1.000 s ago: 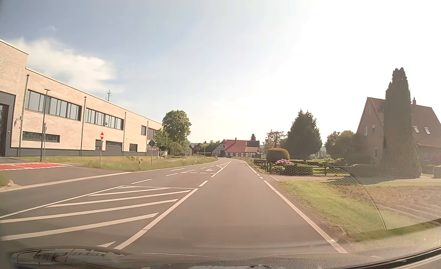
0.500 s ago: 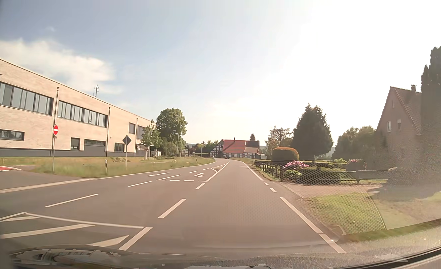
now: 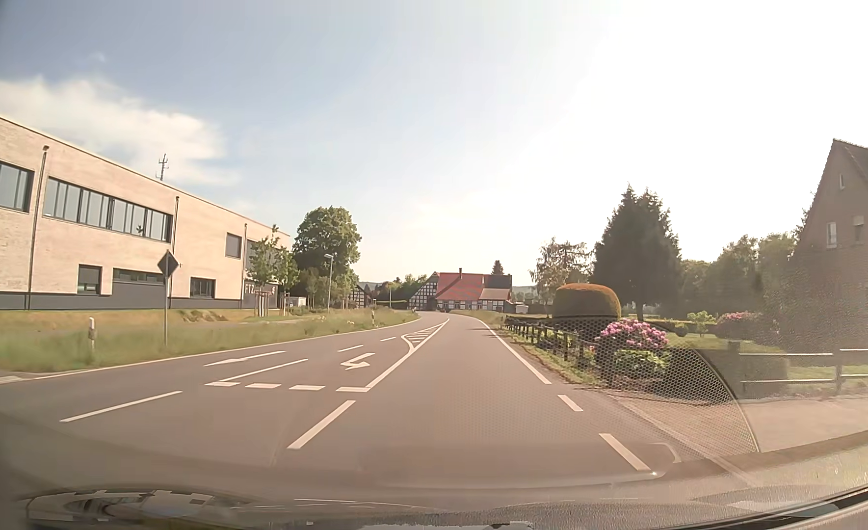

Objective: Follow the waypoints while adhering to traffic rules and regulations

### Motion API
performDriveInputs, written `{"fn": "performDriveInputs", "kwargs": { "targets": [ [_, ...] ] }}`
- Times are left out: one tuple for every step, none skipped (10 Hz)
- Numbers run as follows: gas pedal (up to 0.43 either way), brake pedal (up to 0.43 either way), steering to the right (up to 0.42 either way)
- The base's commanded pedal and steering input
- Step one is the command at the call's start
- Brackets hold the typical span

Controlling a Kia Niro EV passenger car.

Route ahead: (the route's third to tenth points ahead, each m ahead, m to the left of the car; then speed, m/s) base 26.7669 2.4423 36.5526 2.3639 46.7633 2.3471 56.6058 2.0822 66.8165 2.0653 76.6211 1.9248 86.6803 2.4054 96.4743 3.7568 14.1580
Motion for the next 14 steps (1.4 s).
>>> {"fn": "performDriveInputs", "kwargs": {
  "targets": [
    [0.157, 0.0, 0.002],
    [0.157, 0.0, 0.002],
    [0.157, 0.0, 0.002],
    [0.157, 0.0, 0.002],
    [0.157, 0.0, 0.002],
    [0.157, 0.0, 0.001],
    [0.157, 0.0, 0.001],
    [0.157, 0.0, 0.001],
    [0.157, 0.0, 0.001],
    [0.169, 0.0, 0.001],
    [0.169, 0.0, 0.0],
    [0.169, 0.0, 0.0],
    [0.169, 0.0, 0.0],
    [0.157, 0.0, 0.0]
  ]
}}
